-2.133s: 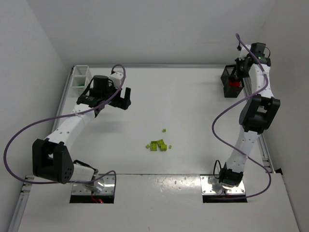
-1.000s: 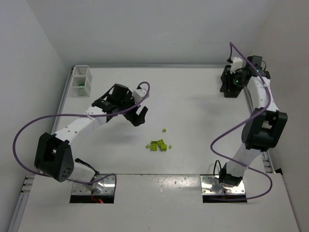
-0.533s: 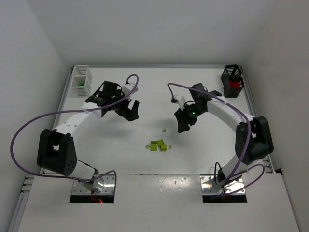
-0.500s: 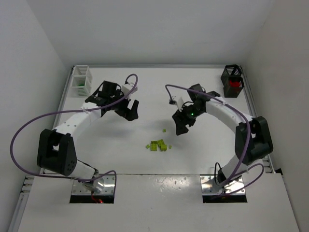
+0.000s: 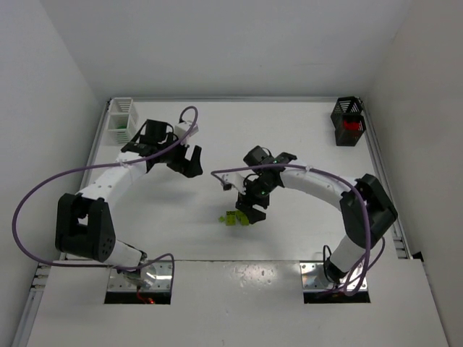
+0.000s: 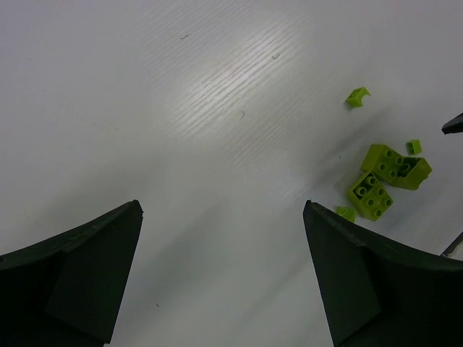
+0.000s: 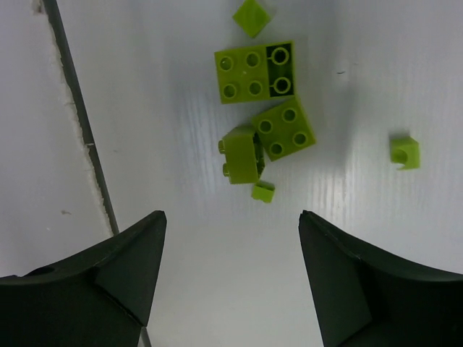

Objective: Sort the legos into containers by color

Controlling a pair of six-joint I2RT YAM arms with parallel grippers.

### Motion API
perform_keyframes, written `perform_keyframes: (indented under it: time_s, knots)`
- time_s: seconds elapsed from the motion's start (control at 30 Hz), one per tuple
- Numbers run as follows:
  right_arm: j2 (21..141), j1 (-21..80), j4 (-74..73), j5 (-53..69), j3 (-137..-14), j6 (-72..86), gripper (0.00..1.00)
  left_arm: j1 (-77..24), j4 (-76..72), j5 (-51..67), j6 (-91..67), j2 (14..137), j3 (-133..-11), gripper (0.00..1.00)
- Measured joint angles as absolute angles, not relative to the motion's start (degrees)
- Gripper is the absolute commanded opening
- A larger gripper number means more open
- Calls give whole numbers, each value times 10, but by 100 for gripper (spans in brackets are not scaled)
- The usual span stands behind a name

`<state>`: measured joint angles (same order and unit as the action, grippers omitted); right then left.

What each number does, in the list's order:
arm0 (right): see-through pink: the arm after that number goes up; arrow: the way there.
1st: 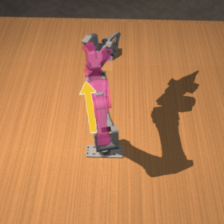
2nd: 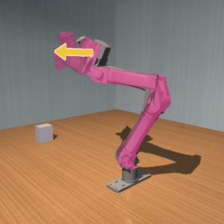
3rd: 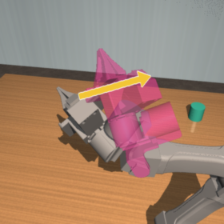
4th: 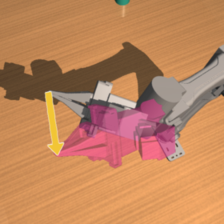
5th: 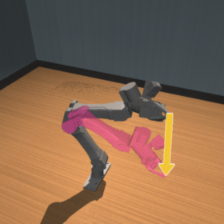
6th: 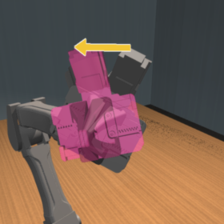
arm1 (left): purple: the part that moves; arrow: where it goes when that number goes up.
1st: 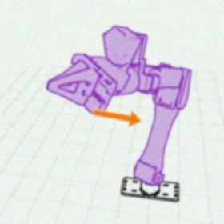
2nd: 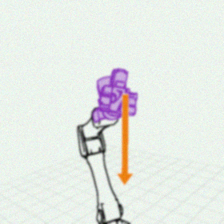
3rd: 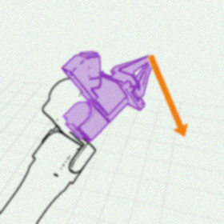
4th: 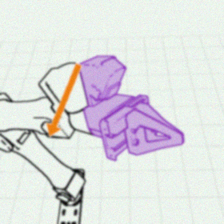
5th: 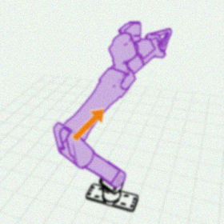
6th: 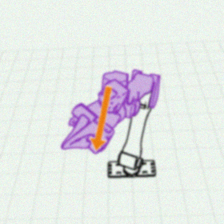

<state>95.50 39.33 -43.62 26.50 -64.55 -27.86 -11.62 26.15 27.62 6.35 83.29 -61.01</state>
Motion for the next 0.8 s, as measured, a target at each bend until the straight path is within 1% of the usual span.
perform_keyframes:
  time_s: [0.23,0.5,0.63,0.8]
  knots:
    - [964,444,-377,206,-588,-269,71,-115,261,280,63,841,-610,100]
    - [995,460,-310,155,-575,-243,70,-114,261,281,57,846,-610,100]
    - [1015,469,-292,143,-575,-233,61,-111,261,281,55,846,-610,100]
    - [1029,480,-283,135,-575,-224,40,-107,260,281,55,846,-610,100]
